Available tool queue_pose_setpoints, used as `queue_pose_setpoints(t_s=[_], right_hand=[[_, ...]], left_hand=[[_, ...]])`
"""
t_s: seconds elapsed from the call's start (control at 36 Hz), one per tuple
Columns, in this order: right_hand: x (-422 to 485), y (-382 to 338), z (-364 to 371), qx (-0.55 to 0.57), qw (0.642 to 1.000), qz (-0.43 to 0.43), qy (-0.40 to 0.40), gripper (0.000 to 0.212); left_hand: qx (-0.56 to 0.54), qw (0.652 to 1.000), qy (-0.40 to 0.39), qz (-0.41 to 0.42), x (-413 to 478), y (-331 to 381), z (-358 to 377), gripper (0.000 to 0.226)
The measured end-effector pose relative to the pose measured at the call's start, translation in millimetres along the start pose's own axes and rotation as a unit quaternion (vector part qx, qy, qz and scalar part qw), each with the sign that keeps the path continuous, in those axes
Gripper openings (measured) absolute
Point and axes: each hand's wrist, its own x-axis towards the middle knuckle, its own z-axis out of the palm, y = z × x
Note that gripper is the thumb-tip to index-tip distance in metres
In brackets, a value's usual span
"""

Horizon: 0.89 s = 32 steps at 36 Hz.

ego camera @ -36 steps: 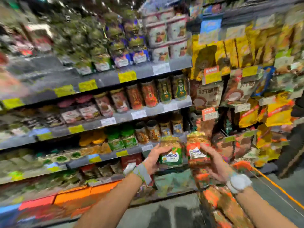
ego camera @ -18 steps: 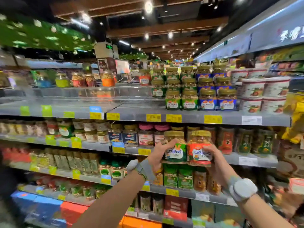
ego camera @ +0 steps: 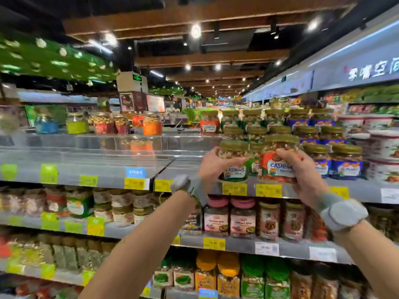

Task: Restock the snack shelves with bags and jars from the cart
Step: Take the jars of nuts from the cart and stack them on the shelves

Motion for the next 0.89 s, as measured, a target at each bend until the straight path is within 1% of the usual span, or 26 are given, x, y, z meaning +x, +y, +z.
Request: queue_pose_setpoints(t_s=[0.03, 0.06, 0.08, 0.14, 0.19, 0.25, 0.33, 0.39, 0.44, 0.5, 0.56, 0.61, 0.72, 0.75, 0.78, 0.81, 0.89], right_hand=[[9.1, -7.6, 4.8, 0.002, 1.000, -0.015, 0.000, 0.052], [15.3, -14.5, 8.2, -0.001, 1.000, -0.025, 0.000, 0.052], [23.1, -22.5, 13.1, -0.008, 0.999, -0.034, -0.001, 0.057], [36.0, -33.2, 18.4, -0.026, 0.999, -0.048, -0.005, 0.067], [46.7, -38.0, 22.2, -0.045, 0.997, -0.056, -0.008, 0.071], [59.5, -40.0, 24.3, -0.061, 0.996, -0.059, -0.007, 0.070], [78.0, -41.3, 26.7, -0.071, 0.995, -0.061, -0.016, 0.066], [88.0, -42.1, 29.6, -0.084, 0.994, -0.059, -0.027, 0.070], [97.0, -42.0, 32.3, -0.093, 0.993, -0.058, -0.038, 0.067], [104.4, -42.2, 36.1, -0.104, 0.992, -0.060, -0.037, 0.050], [112.9, -40.9, 37.1, -0.099, 0.992, -0.067, -0.040, 0.042], [122.0, -39.9, 36.7, -0.099, 0.992, -0.065, -0.045, 0.051], [146.5, -37.5, 39.5, -0.119, 0.989, -0.059, -0.065, 0.074], [152.4, -37.1, 42.2, -0.131, 0.987, -0.063, -0.069, 0.075], [156.2, -37.7, 43.0, -0.146, 0.984, -0.070, -0.072, 0.073], [162.1, -36.5, 45.6, -0.159, 0.981, -0.076, -0.075, 0.071], [171.4, -34.2, 55.0, -0.198, 0.973, -0.079, -0.088, 0.070]], left_hand=[[0.019, 1.000, 0.011, 0.003, 12.9, 1.6, -6.3, 0.090], [0.027, 0.999, 0.017, 0.007, 22.5, 1.6, -10.5, 0.083], [0.027, 0.999, 0.017, 0.007, 35.4, 0.0, -15.1, 0.076], [0.035, 0.999, 0.012, -0.008, 58.6, -7.1, -21.5, 0.072], [0.053, 0.998, 0.011, -0.012, 73.5, -16.8, -23.6, 0.071], [0.064, 0.998, 0.007, -0.022, 89.0, -26.9, -19.9, 0.070], [0.048, 0.998, -0.036, -0.034, 103.7, -37.2, -8.7, 0.067], [0.017, 0.998, -0.058, -0.032, 108.2, -37.9, -0.8, 0.062], [0.020, 0.998, -0.059, -0.026, 117.4, -44.1, 6.9, 0.067], [0.037, 0.998, -0.045, -0.030, 123.0, -49.8, 12.8, 0.073], [0.128, 0.992, -0.010, -0.010, 125.3, -55.3, 15.4, 0.085], [0.213, 0.977, 0.011, 0.021, 124.3, -58.1, 13.8, 0.099], [0.257, 0.965, 0.006, 0.041, 125.5, -58.4, 14.0, 0.110], [0.260, 0.965, 0.016, 0.043, 125.6, -59.1, 14.4, 0.114], [0.261, 0.964, 0.021, 0.043, 125.7, -59.0, 16.8, 0.115], [0.258, 0.964, 0.026, 0.051, 125.5, -59.7, 17.0, 0.110], [0.240, 0.968, 0.028, 0.071, 126.3, -62.2, 17.5, 0.089]])
